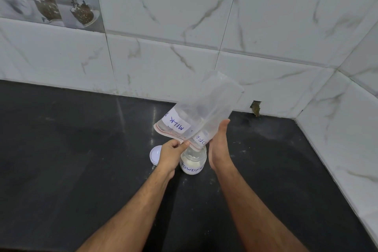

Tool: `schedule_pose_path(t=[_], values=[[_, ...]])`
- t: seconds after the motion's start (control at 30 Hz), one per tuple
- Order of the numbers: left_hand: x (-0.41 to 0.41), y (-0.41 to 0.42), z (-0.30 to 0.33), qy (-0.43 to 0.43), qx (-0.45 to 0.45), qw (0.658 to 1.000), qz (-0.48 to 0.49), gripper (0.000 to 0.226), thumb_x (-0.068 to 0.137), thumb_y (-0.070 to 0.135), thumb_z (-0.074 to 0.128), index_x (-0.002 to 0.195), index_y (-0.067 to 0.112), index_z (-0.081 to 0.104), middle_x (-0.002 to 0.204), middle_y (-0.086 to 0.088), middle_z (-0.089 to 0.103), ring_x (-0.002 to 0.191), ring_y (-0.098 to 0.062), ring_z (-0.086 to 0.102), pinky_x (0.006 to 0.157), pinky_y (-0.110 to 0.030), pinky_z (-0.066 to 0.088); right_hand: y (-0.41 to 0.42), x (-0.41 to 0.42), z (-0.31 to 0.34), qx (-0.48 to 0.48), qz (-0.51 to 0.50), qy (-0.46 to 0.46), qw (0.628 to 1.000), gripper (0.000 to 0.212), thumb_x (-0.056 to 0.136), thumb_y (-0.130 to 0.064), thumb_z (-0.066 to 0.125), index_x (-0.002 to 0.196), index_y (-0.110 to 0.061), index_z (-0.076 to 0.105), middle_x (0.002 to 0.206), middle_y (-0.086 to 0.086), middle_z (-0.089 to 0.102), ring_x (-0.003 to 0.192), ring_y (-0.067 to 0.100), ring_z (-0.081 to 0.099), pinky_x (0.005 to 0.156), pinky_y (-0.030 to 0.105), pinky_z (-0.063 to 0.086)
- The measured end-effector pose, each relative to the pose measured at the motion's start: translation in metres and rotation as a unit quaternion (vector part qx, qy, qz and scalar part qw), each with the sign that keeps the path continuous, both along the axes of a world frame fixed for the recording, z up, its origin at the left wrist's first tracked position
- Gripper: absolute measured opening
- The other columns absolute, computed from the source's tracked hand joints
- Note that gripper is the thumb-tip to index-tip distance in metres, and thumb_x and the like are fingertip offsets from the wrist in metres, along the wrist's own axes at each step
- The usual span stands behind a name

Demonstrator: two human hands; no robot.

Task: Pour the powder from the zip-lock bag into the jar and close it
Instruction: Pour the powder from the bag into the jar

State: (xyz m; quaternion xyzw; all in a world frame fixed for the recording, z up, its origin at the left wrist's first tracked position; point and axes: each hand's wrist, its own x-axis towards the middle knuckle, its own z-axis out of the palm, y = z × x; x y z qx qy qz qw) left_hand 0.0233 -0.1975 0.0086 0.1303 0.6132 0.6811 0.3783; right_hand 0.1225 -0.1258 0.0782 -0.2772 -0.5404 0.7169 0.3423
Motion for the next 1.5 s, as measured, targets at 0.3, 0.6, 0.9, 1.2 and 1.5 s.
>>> schedule_pose_path(t=[0.3,0.6,0.9,1.2,1.5], values=[[-0.003,-0.001,0.007,0.017,0.000,1.000,-0.011,0.011,0.090,0.014,0.071,0.097,0.006,0.074,0.097,-0.004,0.078,0.088,-0.009,0.071,0.073,-0.017,0.051,0.011,0.004,0.004,0.051,-0.103,-0.011,0.993,0.082,0.084,-0.063,0.066,0.148,-0.017,0.042,0.137,0.005,0.065,0.122,0.021,0.066,0.104,0.051,0.052],[-0.001,0.001,0.006,0.023,-0.005,0.999,-0.028,0.027,0.088,0.017,0.074,0.096,-0.008,0.069,0.090,-0.011,0.073,0.084,-0.018,0.067,0.080,-0.026,0.052,0.008,0.003,0.000,0.033,-0.044,0.017,0.998,0.044,0.102,-0.031,0.055,0.143,-0.016,0.050,0.131,0.008,0.069,0.119,0.026,0.068,0.098,0.045,0.056],[-0.003,-0.006,0.021,0.019,0.021,0.997,-0.072,0.015,0.086,0.009,0.074,0.101,0.007,0.072,0.095,-0.008,0.076,0.081,-0.007,0.071,0.072,-0.017,0.053,0.019,0.005,0.001,-0.034,-0.077,-0.029,0.996,0.023,0.106,-0.024,0.046,0.115,-0.028,0.067,0.104,-0.002,0.079,0.098,0.017,0.075,0.077,0.035,0.060],[-0.026,-0.017,0.029,-0.023,-0.013,0.991,-0.133,0.034,0.089,0.008,0.066,0.121,0.020,0.068,0.079,0.008,0.065,0.061,-0.004,0.048,0.054,-0.022,0.031,0.030,0.013,0.005,-0.132,-0.100,-0.001,0.986,0.028,0.106,-0.027,0.049,0.130,-0.024,0.061,0.120,0.005,0.074,0.113,0.029,0.070,0.095,0.053,0.056],[-0.033,-0.007,0.047,-0.025,-0.015,0.997,-0.078,0.049,0.089,-0.002,0.058,0.130,0.022,0.044,0.112,-0.003,0.073,0.080,-0.013,0.065,0.059,-0.024,0.044,0.037,0.033,0.010,-0.272,-0.136,0.093,0.948,0.038,0.107,-0.028,0.045,0.139,-0.010,0.056,0.124,0.018,0.072,0.103,0.034,0.074,0.076,0.049,0.062]])
